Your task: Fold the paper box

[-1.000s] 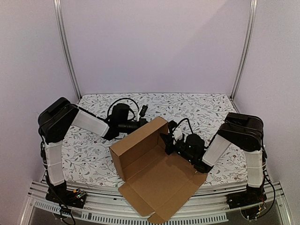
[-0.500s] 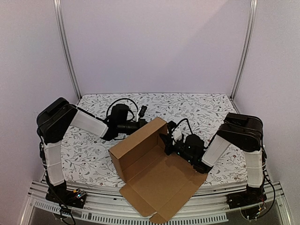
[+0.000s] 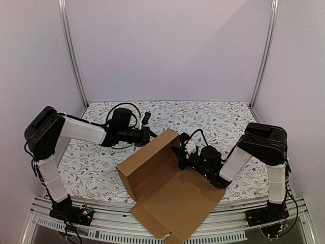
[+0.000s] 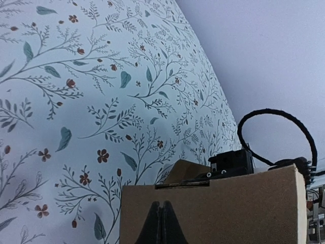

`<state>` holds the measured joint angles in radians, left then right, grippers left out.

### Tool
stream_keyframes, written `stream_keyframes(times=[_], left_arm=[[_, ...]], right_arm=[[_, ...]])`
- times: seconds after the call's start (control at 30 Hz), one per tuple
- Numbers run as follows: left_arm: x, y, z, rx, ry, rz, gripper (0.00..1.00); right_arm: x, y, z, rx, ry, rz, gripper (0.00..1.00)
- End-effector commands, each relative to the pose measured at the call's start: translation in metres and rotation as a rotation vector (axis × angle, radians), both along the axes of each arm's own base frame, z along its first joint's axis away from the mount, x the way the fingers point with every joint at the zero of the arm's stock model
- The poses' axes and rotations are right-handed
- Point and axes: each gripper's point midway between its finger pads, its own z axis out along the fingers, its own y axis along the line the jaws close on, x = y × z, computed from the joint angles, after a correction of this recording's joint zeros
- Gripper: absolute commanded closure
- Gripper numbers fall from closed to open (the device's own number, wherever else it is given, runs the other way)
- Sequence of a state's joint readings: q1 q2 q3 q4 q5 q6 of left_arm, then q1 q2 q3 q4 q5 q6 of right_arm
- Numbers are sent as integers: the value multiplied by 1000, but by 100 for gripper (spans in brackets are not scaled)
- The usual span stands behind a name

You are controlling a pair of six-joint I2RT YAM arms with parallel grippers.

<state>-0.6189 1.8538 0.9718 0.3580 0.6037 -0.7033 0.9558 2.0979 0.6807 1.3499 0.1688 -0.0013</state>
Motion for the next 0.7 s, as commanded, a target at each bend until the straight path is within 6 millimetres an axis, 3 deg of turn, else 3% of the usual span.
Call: stream_keyframes(times=[0.0, 0.33, 0.67], left_arm=[[14, 44, -2, 180, -41, 112, 100], [6, 87, 23, 337, -106, 236, 99], [-17, 129, 71, 369, -223, 360, 97]], right_arm=[[-9, 5, 19, -32, -28, 54, 100], [-24, 10, 36, -195, 14, 201, 100], [-49, 0, 63, -513, 176, 451, 100]])
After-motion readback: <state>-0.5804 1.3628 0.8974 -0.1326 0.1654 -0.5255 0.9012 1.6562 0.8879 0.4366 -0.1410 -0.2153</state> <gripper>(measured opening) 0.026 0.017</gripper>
